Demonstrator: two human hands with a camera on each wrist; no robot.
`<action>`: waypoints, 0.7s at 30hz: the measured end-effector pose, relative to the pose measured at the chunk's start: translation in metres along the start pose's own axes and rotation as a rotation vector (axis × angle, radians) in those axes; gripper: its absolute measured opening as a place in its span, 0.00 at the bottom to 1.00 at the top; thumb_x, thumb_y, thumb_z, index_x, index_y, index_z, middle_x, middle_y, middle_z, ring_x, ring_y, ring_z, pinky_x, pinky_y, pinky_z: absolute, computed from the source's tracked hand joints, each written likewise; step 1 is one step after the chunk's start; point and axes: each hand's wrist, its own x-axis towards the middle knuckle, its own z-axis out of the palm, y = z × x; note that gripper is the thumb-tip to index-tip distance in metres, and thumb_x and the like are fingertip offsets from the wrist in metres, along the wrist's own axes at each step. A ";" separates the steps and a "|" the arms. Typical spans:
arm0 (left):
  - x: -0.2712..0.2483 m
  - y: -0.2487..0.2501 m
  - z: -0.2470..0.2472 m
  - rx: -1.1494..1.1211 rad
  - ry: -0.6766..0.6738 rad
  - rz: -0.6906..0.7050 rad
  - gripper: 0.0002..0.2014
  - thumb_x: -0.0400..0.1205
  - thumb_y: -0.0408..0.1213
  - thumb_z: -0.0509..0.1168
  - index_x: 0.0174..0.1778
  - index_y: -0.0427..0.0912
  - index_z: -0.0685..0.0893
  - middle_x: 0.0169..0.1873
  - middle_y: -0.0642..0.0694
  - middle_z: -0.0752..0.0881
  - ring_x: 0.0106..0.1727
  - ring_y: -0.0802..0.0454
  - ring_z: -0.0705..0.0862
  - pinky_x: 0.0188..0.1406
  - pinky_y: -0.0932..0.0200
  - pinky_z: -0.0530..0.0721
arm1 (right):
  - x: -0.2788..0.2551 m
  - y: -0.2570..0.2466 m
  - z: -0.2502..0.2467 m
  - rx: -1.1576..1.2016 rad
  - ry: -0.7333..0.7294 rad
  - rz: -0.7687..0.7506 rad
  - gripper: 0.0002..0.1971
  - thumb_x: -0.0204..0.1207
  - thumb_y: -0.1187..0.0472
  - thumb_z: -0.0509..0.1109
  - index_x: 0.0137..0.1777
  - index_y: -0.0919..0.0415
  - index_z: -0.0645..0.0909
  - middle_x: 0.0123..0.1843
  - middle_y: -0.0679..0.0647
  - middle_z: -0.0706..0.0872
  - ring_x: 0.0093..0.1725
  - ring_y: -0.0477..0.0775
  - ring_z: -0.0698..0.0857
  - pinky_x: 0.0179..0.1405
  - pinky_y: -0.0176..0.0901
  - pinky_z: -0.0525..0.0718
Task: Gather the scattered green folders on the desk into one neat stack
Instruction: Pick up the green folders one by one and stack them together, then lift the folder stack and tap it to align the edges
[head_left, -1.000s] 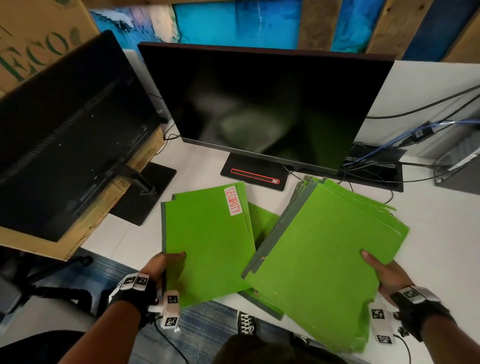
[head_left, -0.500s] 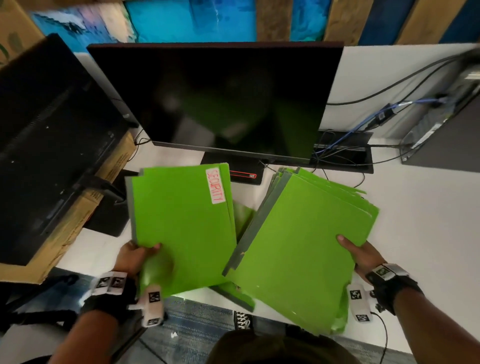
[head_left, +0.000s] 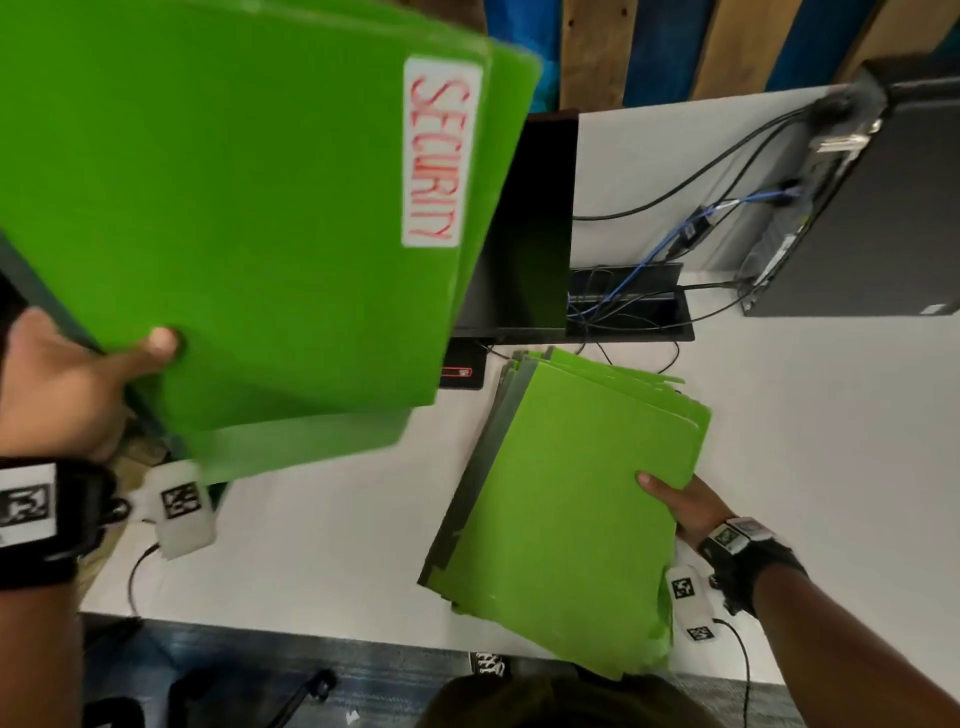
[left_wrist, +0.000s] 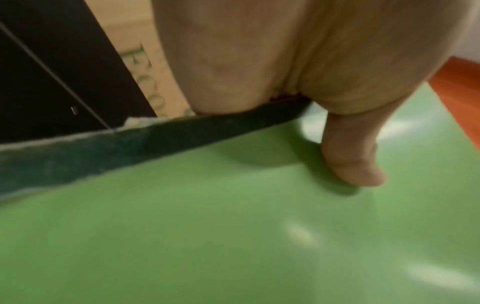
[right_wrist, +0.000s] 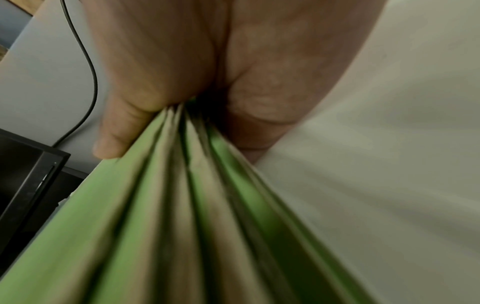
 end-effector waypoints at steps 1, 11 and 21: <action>-0.037 0.040 0.059 -0.010 -0.097 0.057 0.28 0.67 0.50 0.80 0.63 0.48 0.82 0.61 0.41 0.86 0.52 0.51 0.90 0.44 0.49 0.91 | -0.001 -0.001 0.001 0.009 -0.018 0.005 0.34 0.68 0.53 0.78 0.74 0.61 0.73 0.65 0.58 0.83 0.56 0.52 0.85 0.40 0.37 0.88; -0.110 0.047 0.252 -0.289 -0.478 0.086 0.24 0.59 0.33 0.78 0.53 0.45 0.87 0.47 0.48 0.92 0.47 0.50 0.91 0.46 0.54 0.89 | 0.013 0.019 -0.014 -0.022 0.045 0.029 0.50 0.46 0.38 0.86 0.69 0.57 0.78 0.63 0.59 0.86 0.61 0.62 0.86 0.62 0.67 0.81; -0.134 -0.081 0.297 0.007 -0.646 -0.061 0.44 0.67 0.14 0.73 0.77 0.41 0.64 0.66 0.45 0.84 0.66 0.46 0.83 0.64 0.44 0.83 | 0.005 0.015 -0.011 -0.089 0.150 0.148 0.42 0.61 0.21 0.60 0.65 0.52 0.78 0.57 0.60 0.87 0.57 0.63 0.87 0.59 0.62 0.84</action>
